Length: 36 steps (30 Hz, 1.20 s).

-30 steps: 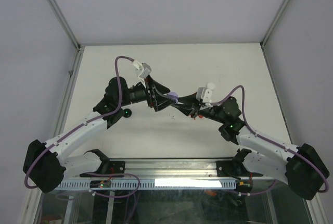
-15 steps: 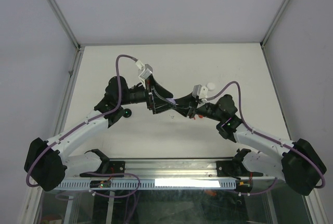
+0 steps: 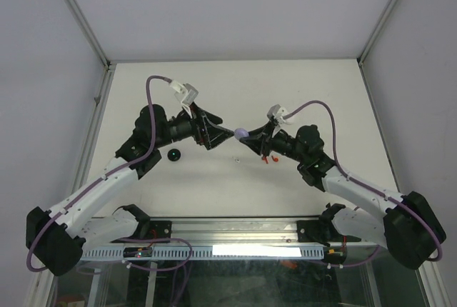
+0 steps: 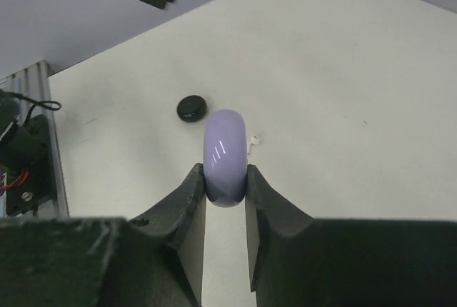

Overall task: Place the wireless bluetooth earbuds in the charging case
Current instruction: Close the charging case, then place the charging case at the center of the board.

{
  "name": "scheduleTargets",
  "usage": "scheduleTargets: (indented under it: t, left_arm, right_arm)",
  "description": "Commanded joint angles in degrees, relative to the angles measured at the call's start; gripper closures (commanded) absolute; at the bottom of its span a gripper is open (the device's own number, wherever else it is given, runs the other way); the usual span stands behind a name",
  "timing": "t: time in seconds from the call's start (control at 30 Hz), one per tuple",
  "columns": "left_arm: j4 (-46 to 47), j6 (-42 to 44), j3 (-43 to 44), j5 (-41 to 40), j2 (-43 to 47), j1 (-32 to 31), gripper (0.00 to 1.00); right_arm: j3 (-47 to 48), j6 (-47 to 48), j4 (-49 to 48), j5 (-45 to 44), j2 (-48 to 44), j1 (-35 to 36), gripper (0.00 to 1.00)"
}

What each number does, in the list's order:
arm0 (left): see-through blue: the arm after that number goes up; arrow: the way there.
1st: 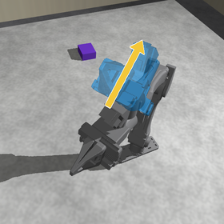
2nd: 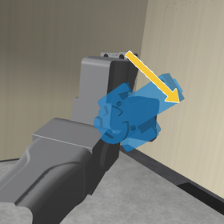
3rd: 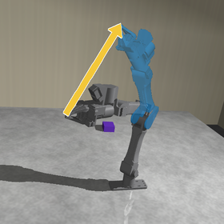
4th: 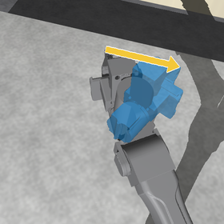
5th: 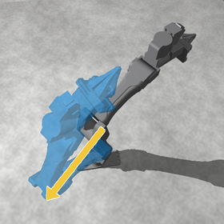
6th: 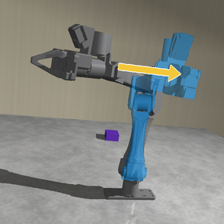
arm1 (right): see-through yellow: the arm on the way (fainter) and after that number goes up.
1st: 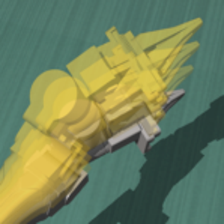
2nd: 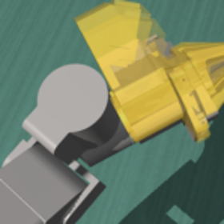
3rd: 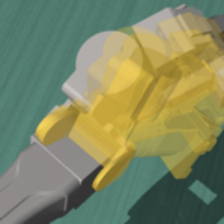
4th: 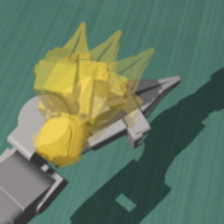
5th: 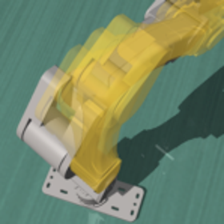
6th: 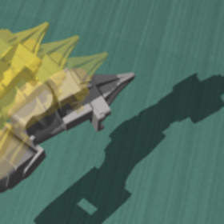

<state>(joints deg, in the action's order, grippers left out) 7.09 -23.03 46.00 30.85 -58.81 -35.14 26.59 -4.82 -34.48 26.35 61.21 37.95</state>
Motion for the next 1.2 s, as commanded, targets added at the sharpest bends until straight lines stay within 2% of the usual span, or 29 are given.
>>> scheduleTargets:
  t: [0.0, 0.1, 0.17, 0.33, 0.5, 0.63, 0.9, 1.03, 1.17]
  left_arm:
    - [-10.99, 6.75, 2.65, -20.84, 4.36, 0.69, 0.17]
    - [-15.11, 8.44, 1.65, -29.42, 6.26, 0.77, 0.11]
    - [-16.84, 9.06, 0.76, -34.1, 7.03, 0.79, 0.03]
    - [-20.47, 10.22, -0.28, -41.46, 6.92, 0.94, 0.01]
    - [-23.71, 11.62, -0.17, -45.3, 6.61, 1.34, 0.01]
    - [-24.24, 11.28, -0.12, -46.31, 5.85, 2.26, 0.01]
    - [-24.56, 10.4, -0.37, -43.61, 5.51, 5.66, 0.01]
    - [-24.54, 9.75, -0.43, -42.21, 5.0, 6.66, 0.01]
    - [-24.5, 9.68, -0.5, -41.72, 4.93, 7.09, 0.01]
  right_arm:
    - [4.59, -6.04, 9.29, -7.53, -0.71, -3.22, 0.93]
    - [5.72, -8.74, 16.63, -10.27, -0.91, -5.7, 0.92]
    - [6.08, -10.73, 20.04, -11.73, -1.0, -7.97, 0.92]
    - [4.96, -18.29, 27.27, -14.47, -1.47, -16.83, 0.92]
    - [2.27, -23.77, 32.24, -14.56, -2.68, -28.64, 0.89]
    - [-0.79, -26.46, 32.69, -13.93, -2.81, -37.05, 0.89]
    - [-2.66, -29.11, 30.52, -9.32, 5.48, -46.17, 0.87]
    - [-1.96, -28.89, 31.38, -8.92, 9.32, -48.7, 0.8]
    - [-1.32, -27.85, 33.83, -10.86, 10.52, -49.39, 0.59]
